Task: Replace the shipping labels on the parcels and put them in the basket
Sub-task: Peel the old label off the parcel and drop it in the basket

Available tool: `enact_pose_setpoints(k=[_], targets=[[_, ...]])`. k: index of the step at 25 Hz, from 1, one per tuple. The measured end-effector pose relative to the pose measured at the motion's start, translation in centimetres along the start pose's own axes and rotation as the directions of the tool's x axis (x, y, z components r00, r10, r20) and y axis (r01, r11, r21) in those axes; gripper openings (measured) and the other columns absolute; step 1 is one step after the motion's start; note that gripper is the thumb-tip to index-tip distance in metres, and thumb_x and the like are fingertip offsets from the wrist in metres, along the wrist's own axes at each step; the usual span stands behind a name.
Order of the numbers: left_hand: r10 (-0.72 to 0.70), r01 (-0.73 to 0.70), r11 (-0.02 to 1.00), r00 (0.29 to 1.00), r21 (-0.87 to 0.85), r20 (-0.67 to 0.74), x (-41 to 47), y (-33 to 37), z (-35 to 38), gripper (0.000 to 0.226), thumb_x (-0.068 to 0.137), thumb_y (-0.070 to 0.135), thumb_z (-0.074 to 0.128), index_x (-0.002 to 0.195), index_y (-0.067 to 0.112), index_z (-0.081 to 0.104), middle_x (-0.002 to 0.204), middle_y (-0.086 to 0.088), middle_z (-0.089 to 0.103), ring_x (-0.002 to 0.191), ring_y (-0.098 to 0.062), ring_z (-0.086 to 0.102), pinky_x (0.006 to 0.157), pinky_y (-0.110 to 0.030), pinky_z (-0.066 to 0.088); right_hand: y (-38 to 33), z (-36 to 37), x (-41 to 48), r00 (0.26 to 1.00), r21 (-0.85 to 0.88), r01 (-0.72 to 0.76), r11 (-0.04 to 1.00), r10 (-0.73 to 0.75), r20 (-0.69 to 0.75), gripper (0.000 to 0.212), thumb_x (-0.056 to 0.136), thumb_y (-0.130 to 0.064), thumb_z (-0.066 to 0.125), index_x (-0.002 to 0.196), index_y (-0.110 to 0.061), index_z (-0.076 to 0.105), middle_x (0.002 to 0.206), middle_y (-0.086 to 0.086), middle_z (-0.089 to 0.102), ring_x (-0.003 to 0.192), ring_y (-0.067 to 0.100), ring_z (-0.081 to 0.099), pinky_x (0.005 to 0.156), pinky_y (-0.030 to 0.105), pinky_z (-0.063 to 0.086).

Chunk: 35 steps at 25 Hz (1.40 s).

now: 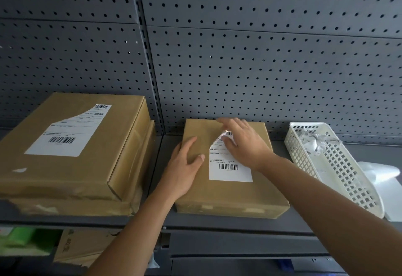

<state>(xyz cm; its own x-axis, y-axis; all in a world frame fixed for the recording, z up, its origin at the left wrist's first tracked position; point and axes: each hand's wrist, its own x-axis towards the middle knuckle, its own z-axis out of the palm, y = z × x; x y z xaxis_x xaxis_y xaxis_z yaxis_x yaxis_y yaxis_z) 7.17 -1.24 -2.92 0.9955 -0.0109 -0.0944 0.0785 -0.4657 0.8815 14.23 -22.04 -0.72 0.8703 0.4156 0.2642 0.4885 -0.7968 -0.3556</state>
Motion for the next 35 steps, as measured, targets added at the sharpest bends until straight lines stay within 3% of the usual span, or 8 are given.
enact_pose_setpoints(k=[3,8,17,24,30,35], targets=[[0.004,-0.004,1.0,1.0,-0.004,0.002,0.0,-0.1,0.0,0.054,0.102,0.045,0.053,0.152,0.05,0.033,0.159,0.016,0.029,0.123,0.003,0.036,0.092,-0.017,0.033,0.5,0.6,0.2,0.998,-0.033,-0.005,0.999,0.007,0.056,0.034,0.093,-0.021,0.06,0.127,-0.019,0.062,0.131,0.001,0.054,0.122,0.024,0.048,0.102,0.041,0.043],[0.006,-0.006,1.0,1.0,0.003,-0.007,0.2,-0.2,0.1,0.054,0.101,0.045,0.054,0.151,0.049,0.034,0.16,0.013,0.03,0.135,-0.005,0.038,0.1,-0.024,0.03,0.2,0.4,0.1,0.999,-0.044,-0.054,0.998,0.054,0.0,0.018,0.098,-0.024,0.055,0.102,-0.023,0.072,0.115,-0.008,0.063,0.108,0.017,0.057,0.081,0.031,0.047],[0.012,-0.012,1.0,1.0,-0.005,-0.012,0.4,-0.5,0.1,0.054,0.101,0.046,0.055,0.151,0.05,0.035,0.163,0.01,0.028,0.146,-0.014,0.034,0.107,-0.027,0.03,-0.8,-0.6,-2.1,0.993,-0.056,-0.1,0.993,0.097,-0.067,0.022,0.101,-0.028,0.05,0.099,-0.019,0.07,0.096,-0.006,0.057,0.081,0.019,0.058,0.061,0.035,0.049],[-0.002,0.002,1.0,1.0,0.011,0.012,0.3,-0.6,0.0,0.055,0.1,0.05,0.053,0.15,0.054,0.031,0.166,0.009,0.022,0.152,-0.015,0.025,0.12,-0.042,0.029,-1.8,-2.4,-5.3,0.99,0.025,-0.085,0.996,0.088,-0.11,0.019,0.101,-0.027,0.051,0.097,-0.018,0.068,0.096,-0.01,0.055,0.074,0.015,0.058,0.06,0.041,0.053],[0.007,-0.008,1.0,1.0,0.015,0.011,0.1,-0.3,0.0,0.055,0.101,0.047,0.053,0.152,0.051,0.032,0.165,0.013,0.024,0.15,-0.013,0.028,0.112,-0.033,0.028,-2.1,-4.0,-6.9,0.983,0.15,-0.076,0.986,0.099,-0.154,0.015,0.1,-0.022,0.053,0.094,-0.015,0.066,0.099,-0.014,0.049,0.082,0.009,0.056,0.071,0.04,0.053],[0.003,-0.003,1.0,1.0,0.003,0.009,0.1,-0.4,-0.1,0.054,0.101,0.046,0.054,0.151,0.052,0.033,0.165,0.012,0.025,0.151,-0.014,0.027,0.119,-0.039,0.027,-2.1,-5.2,-7.4,0.97,0.201,-0.031,0.979,0.079,-0.232,0.014,0.099,-0.014,0.055,0.088,-0.009,0.063,0.099,-0.008,0.052,0.087,0.009,0.056,0.075,0.035,0.05]])
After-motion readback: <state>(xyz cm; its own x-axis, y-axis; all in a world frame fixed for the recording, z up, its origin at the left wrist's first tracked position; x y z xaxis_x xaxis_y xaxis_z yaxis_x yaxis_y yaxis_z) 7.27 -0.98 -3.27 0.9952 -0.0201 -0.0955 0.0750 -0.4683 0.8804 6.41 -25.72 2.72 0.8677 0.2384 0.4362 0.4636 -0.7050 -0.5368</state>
